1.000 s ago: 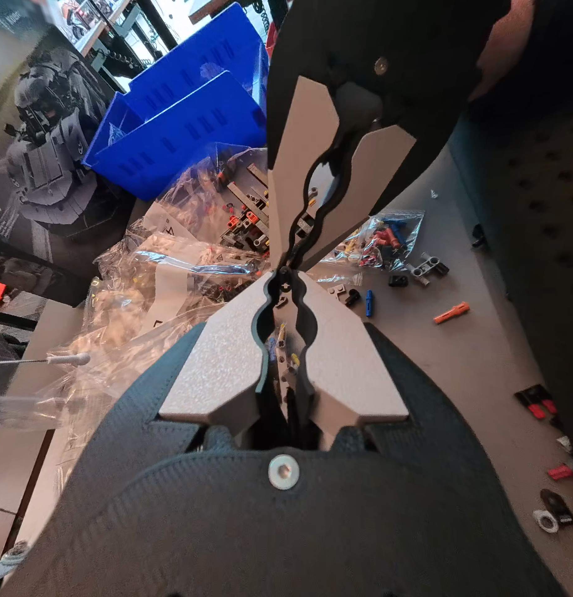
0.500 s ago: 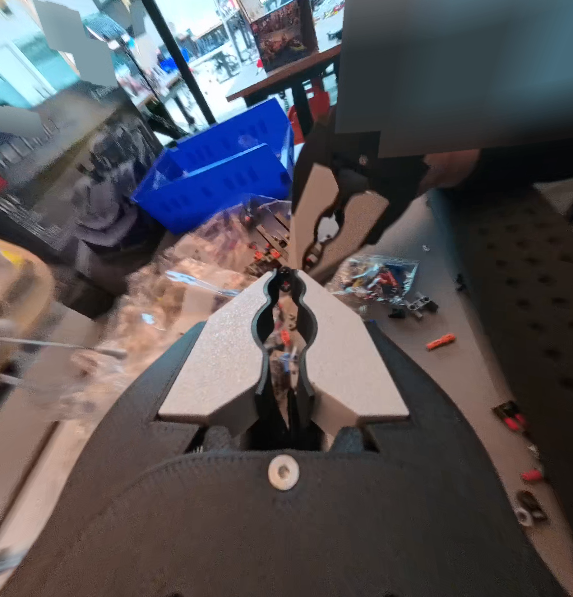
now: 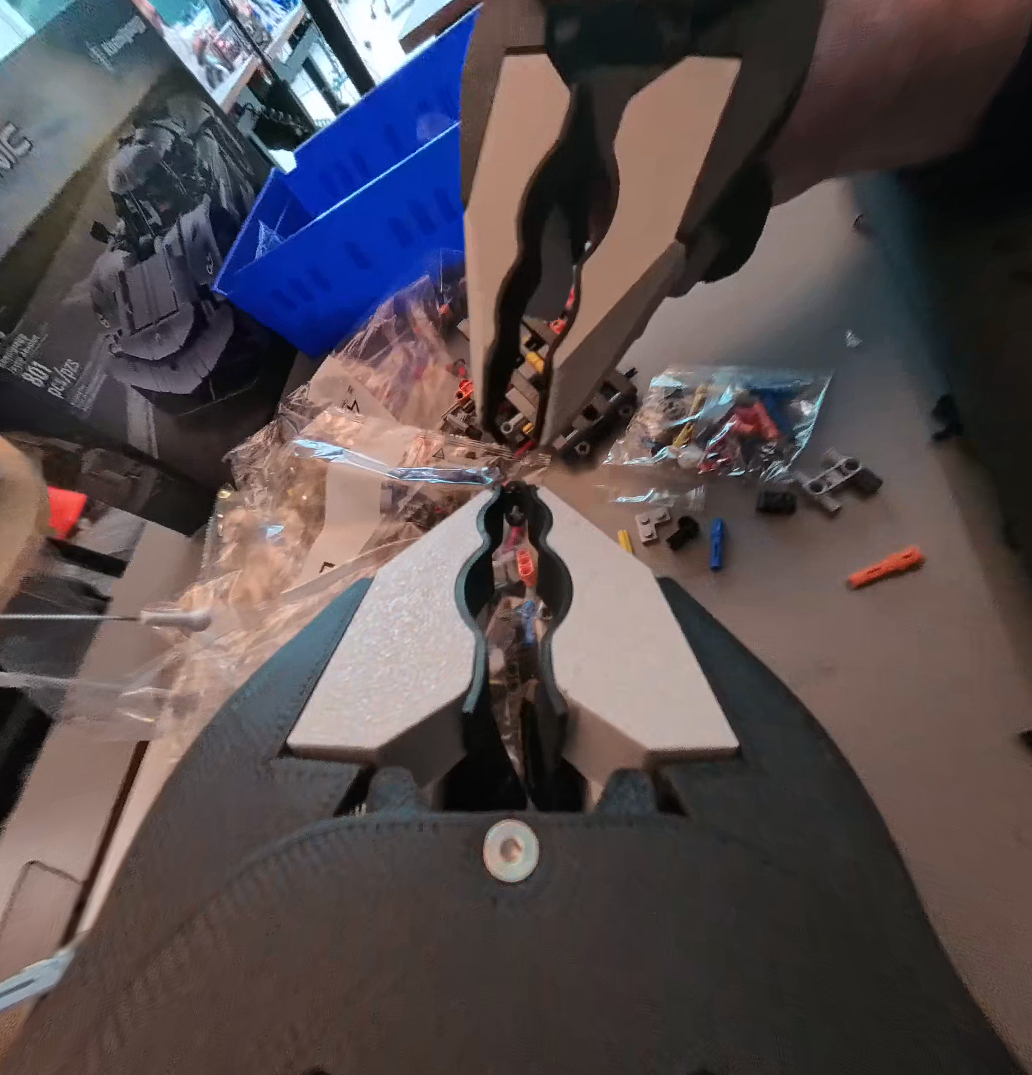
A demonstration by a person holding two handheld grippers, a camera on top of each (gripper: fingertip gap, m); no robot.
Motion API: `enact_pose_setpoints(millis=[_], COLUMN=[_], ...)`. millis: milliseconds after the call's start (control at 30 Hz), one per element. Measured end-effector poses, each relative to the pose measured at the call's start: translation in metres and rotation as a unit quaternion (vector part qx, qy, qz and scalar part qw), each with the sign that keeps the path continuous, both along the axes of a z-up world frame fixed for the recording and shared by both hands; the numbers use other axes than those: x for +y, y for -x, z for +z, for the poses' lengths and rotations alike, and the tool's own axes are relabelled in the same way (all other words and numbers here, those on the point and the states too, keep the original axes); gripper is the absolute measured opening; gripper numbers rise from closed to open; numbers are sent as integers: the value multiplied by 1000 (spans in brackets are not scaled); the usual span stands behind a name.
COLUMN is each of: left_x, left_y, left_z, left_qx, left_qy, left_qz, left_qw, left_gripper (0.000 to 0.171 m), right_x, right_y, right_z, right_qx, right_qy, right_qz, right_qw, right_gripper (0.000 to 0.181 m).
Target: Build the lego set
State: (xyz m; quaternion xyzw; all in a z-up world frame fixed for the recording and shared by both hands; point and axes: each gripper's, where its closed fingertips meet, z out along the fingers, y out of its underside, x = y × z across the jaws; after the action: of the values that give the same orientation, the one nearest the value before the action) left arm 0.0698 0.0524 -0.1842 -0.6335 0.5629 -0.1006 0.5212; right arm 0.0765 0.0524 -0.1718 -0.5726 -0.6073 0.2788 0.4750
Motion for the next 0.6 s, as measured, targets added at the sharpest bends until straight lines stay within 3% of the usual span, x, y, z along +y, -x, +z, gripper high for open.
enact_pose_setpoints(millis=[133,433,600], left_x=[6,11,12], left_y=[0,0,-3], left_z=[-3,2,-3], left_qx=[64,128,160], left_qy=[-83,-187,-211], left_qz=[21,37,38], left_qw=[994,973,964], left_gripper=[5,5,5], right_x=[3,-1,0], right_y=[3,8,10], right_z=[-8,-8,-10], right_qx=[0,31,41], right_qy=[84,168,211], right_qz=[-6,15,11], right_qw=[996,985,977], right_gripper=[30,27,25])
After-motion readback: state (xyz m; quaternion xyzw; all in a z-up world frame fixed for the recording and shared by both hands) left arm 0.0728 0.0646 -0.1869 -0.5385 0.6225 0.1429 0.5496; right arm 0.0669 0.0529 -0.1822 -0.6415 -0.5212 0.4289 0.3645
